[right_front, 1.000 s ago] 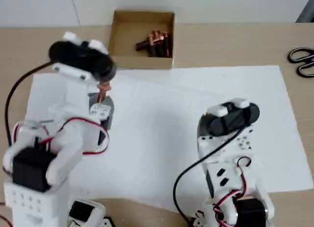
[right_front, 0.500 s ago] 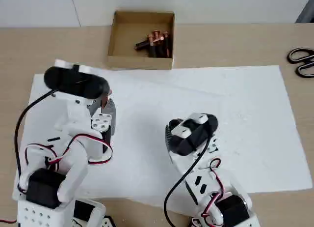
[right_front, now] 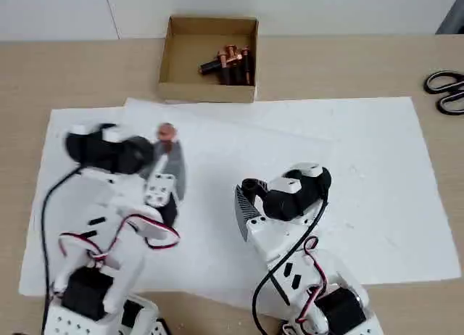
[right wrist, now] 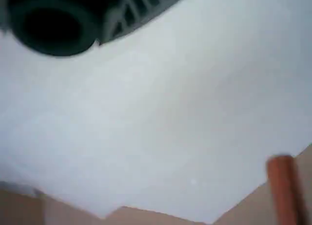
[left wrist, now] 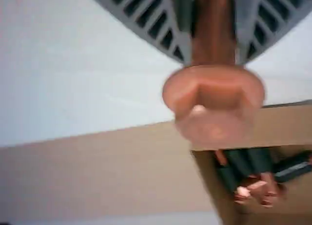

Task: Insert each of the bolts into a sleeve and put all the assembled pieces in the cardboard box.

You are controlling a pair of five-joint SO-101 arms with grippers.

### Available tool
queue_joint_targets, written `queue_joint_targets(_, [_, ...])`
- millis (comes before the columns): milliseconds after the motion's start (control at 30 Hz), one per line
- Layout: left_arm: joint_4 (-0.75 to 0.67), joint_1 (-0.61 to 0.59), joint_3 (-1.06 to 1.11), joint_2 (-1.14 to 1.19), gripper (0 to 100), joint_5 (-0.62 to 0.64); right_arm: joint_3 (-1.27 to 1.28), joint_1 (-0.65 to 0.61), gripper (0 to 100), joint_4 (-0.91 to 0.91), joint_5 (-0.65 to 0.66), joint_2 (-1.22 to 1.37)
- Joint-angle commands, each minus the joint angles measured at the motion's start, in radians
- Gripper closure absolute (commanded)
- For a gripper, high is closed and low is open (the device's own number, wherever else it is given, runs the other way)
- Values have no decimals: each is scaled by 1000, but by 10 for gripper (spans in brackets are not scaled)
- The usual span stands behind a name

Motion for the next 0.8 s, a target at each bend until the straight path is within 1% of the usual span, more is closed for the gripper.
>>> queue_joint_targets(0, [-54,44,4,-28,994,6,-5,-22,995,-22,-5,-13])
queue_joint_targets(100, [-54,49,2,-28,994,6,-5,-45,995,-22,9,-13])
queue_joint_targets(200, [-64,55,2,-28,994,6,-5,-74,995,-24,104,-13])
queue_joint_targets(300, [-120,89,7,-26,994,6,0,-85,995,-25,164,-13])
queue_joint_targets(400, [-141,107,10,-25,994,9,37,-94,995,-58,167,-13])
queue_joint_targets(533, [-141,107,4,25,994,58,58,-105,995,-93,167,-13])
queue_joint_targets(767, [-147,109,1,68,994,66,58,-107,995,-94,163,-13])
